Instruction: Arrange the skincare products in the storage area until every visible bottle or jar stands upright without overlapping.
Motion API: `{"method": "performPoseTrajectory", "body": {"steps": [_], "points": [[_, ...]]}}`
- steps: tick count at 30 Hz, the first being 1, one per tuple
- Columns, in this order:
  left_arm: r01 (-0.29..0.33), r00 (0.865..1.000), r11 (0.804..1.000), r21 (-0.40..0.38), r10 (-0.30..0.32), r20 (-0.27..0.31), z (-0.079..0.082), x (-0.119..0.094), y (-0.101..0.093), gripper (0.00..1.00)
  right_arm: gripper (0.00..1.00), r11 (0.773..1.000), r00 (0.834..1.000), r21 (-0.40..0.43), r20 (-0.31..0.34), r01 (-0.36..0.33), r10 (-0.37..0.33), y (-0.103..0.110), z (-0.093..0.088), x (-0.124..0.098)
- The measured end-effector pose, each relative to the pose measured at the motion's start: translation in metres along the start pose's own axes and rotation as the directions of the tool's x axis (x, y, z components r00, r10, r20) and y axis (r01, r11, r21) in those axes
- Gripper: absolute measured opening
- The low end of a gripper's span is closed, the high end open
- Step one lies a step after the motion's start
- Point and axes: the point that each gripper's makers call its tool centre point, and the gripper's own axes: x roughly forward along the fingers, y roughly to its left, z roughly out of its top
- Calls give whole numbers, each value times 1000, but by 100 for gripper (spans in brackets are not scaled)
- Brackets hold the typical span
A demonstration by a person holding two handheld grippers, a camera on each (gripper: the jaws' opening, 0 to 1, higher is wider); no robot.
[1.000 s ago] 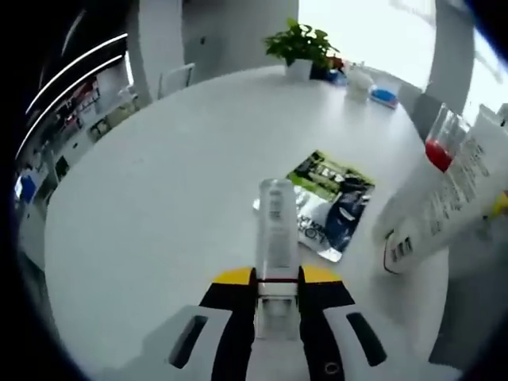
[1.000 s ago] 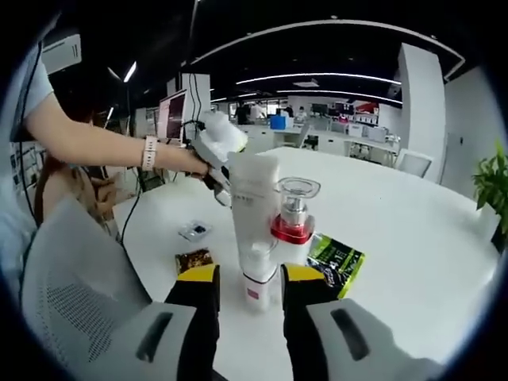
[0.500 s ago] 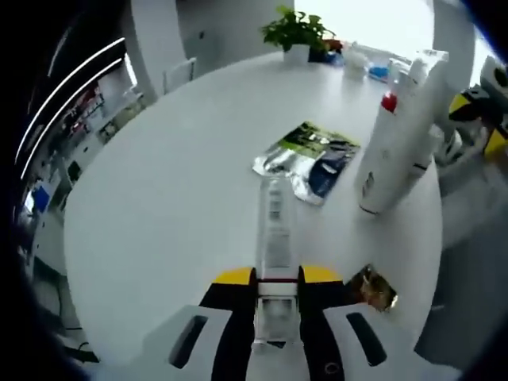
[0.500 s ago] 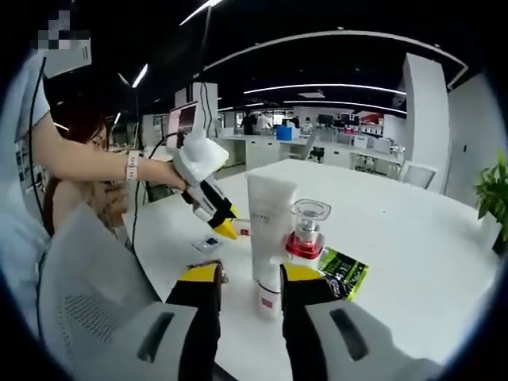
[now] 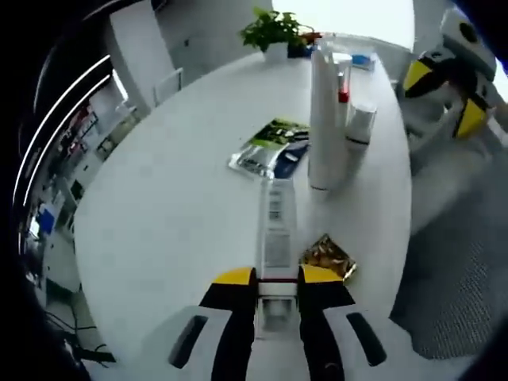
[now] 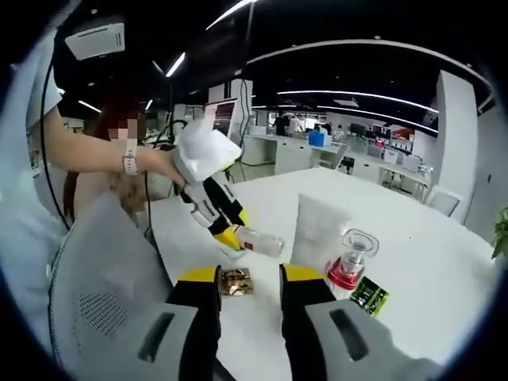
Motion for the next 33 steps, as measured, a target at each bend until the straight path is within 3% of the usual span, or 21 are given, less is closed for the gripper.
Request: {"method": "performPoseTrajectory", "body": {"steps": [3, 9, 12, 16, 19, 24, 29, 33], "points": [[1, 1000, 998, 60, 1, -22, 1, -4, -8, 16, 30, 997, 998, -51, -42, -55, 53, 13, -2, 10], [63, 996, 987, 144, -55, -64, 5, -9, -30, 16, 30, 987, 990, -113, -99, -115, 104, 22, -11, 25], [81, 995, 979, 188, -68, -76, 8, -8, -39, 16, 31, 970, 985, -211, -146, -122, 92, 18, -15, 32], [119, 991, 965, 233, -101, -87, 12, -8, -52, 16, 32, 958, 978, -240, -175, -157, 116, 18, -20, 41], [156, 987, 944, 292, -134, -92, 18, -12, -63, 16, 32, 933, 967, -302, -218, -195, 131, 19, -27, 48], [149, 988, 929, 340, -127, -87, 26, -16, -66, 16, 31, 915, 953, -325, -260, -240, 157, 23, -40, 57], [178, 982, 898, 403, -135, -132, 26, -19, -73, 16, 28, 900, 943, -345, -286, -268, 171, 25, -45, 63], [187, 981, 888, 421, -143, -134, 32, -20, -80, 16, 25, 890, 937, -350, -294, -291, 190, 28, -47, 66]]}}
